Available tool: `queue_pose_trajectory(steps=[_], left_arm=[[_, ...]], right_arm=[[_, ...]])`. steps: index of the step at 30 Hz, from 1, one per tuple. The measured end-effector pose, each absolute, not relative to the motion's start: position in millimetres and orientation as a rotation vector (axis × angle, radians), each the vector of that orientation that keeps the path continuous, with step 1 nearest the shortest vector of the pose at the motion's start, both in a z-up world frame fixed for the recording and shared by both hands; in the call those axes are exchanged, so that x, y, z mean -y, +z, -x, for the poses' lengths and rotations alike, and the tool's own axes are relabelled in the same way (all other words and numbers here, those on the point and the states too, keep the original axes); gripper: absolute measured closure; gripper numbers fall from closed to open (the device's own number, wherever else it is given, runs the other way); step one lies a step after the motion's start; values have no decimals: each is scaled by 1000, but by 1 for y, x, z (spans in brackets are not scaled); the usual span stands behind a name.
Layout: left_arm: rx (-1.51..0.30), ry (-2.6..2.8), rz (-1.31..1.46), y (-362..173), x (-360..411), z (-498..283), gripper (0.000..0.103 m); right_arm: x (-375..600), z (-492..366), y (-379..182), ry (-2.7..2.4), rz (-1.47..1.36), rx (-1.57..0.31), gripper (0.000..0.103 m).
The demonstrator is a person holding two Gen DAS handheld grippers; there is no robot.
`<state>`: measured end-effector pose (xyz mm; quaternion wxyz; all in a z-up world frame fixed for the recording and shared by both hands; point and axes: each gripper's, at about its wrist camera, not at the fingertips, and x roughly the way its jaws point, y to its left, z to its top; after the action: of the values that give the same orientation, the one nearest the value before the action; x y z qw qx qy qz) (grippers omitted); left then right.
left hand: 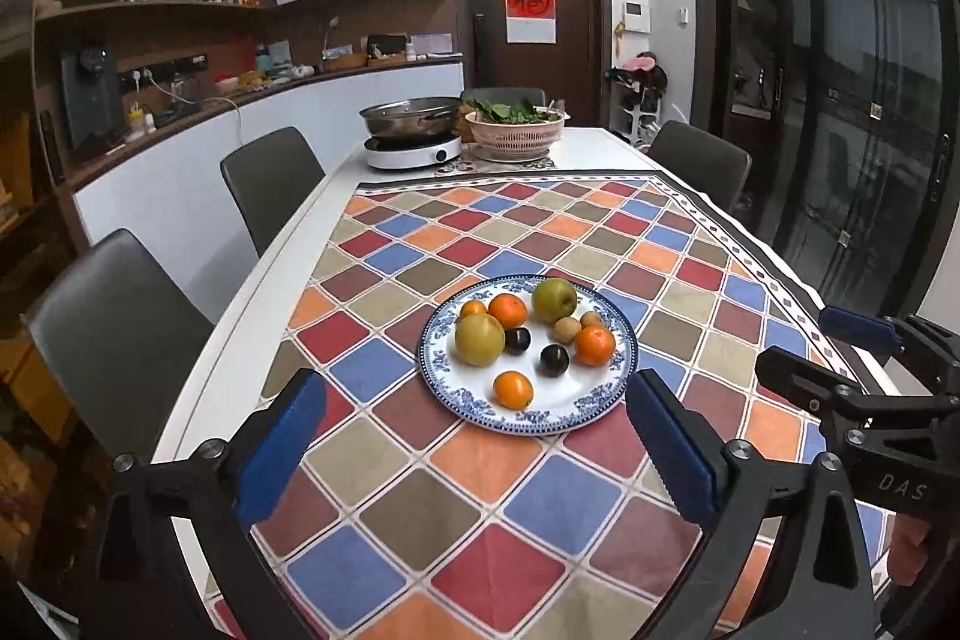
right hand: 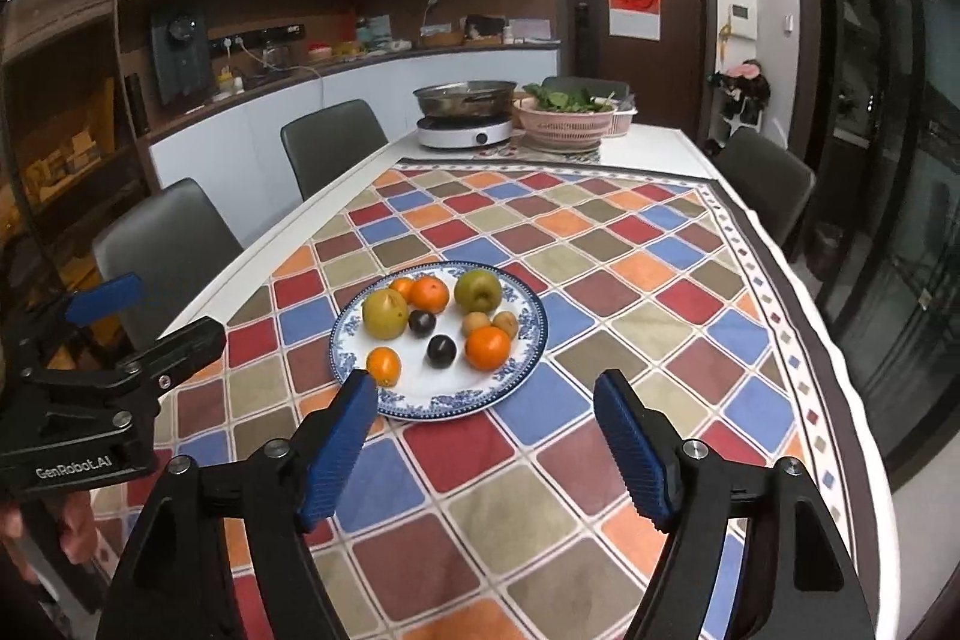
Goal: Organize fruits
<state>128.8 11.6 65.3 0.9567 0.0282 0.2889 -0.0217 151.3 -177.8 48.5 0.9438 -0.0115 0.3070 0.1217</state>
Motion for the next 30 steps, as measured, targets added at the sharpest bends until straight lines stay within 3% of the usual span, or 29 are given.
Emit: queue_pose_trajectory(steps=[30], left_arm=[[-553, -3, -63, 72, -14, -60, 0]], right_arm=[[176, -84, 57, 230, 52, -571, 25]])
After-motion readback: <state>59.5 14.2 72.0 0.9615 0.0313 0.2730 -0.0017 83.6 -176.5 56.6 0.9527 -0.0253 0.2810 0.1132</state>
